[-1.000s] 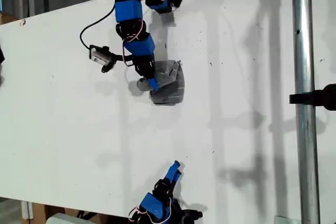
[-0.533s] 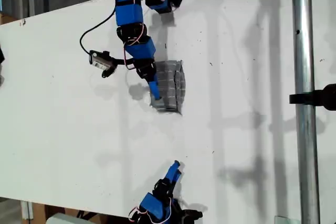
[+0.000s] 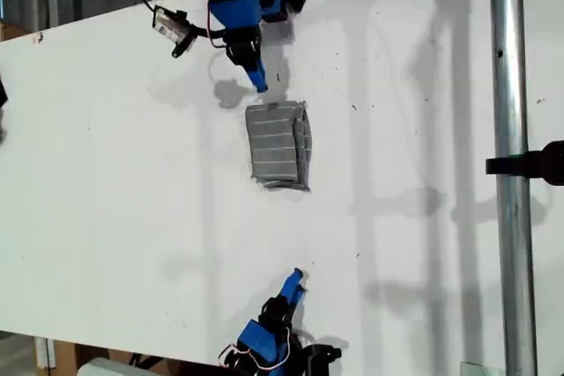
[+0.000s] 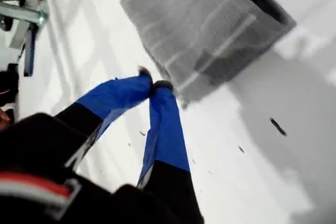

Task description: Grasp corners of a towel and fold twice.

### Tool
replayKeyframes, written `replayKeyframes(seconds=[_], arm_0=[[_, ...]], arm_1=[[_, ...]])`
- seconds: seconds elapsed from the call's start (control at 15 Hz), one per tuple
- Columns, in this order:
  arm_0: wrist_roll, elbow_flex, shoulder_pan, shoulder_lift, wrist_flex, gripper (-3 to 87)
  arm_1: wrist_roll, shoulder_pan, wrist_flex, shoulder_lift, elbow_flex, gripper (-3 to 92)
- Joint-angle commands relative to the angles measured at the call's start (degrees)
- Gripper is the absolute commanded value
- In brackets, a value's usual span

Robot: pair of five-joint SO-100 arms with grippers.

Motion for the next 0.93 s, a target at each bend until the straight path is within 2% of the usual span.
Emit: replayKeyframes(seconds=[0.0, 0.13, 0.2, 0.27, 0.33, 0.87], arm_0=[[4.0, 0.6, -3.3, 0.4, 0.0, 17.3], [10.2, 0.6, -6.7, 0.4, 0.0, 17.3], [20.5, 0.7, -7.1, 0.4, 0.1, 17.3], [34.9, 0.7, -7.0, 0.4, 0.1, 17.3], [40.1, 0.8, -6.8, 0.4, -0.7, 17.1], [39.0, 0.8, -6.8, 0.4, -0.4, 14.0]], arm_1=[[3.8, 0.4, 14.3, 11.8, 3.3, 0.1], [6.2, 1.3, 18.4, 12.3, 10.0, 3.2], [5.4, 0.9, 20.4, 12.4, 9.8, 2.9], [5.4, 0.9, 20.4, 12.4, 9.8, 2.9], [5.4, 0.8, 20.4, 12.4, 9.8, 2.9], [5.4, 0.8, 20.4, 12.4, 9.8, 2.9]])
